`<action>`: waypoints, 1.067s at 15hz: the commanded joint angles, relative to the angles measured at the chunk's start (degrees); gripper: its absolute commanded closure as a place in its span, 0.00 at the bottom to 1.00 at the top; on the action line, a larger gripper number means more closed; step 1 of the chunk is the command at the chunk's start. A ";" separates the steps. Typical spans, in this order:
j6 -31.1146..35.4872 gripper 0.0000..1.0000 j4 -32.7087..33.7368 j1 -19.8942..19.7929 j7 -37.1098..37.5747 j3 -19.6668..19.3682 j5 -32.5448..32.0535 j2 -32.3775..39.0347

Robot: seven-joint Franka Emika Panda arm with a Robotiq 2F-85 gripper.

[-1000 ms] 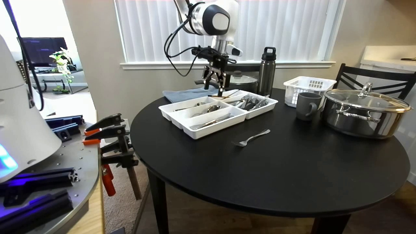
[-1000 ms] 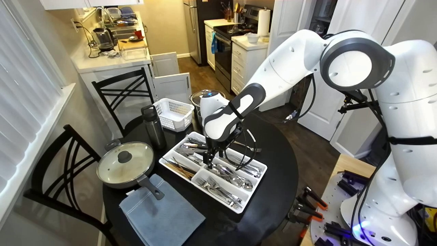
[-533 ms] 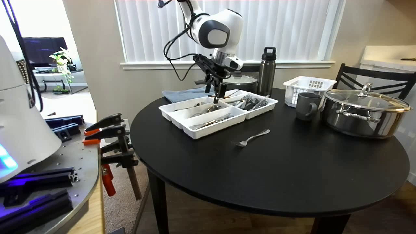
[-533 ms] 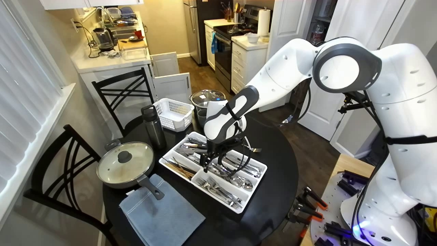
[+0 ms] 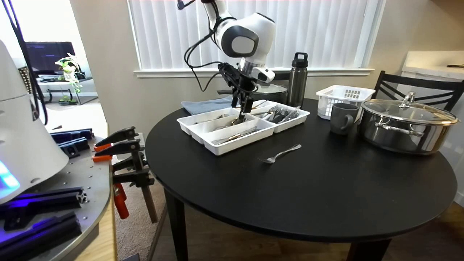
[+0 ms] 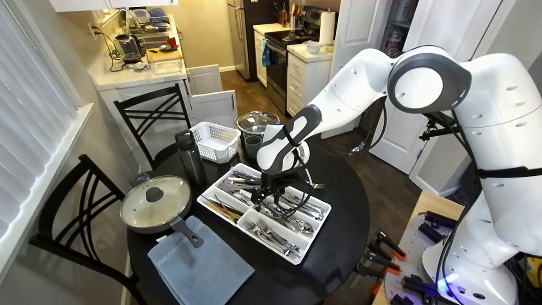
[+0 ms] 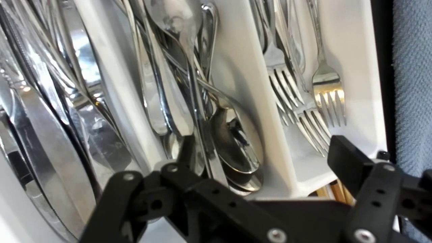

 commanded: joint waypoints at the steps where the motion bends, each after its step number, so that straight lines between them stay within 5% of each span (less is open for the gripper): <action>1: 2.11 0.00 -2.34 -1.29 0.29 0.21 2.29 -0.87; 16: 7.85 0.05 -1.90 -1.91 2.19 1.59 9.21 1.66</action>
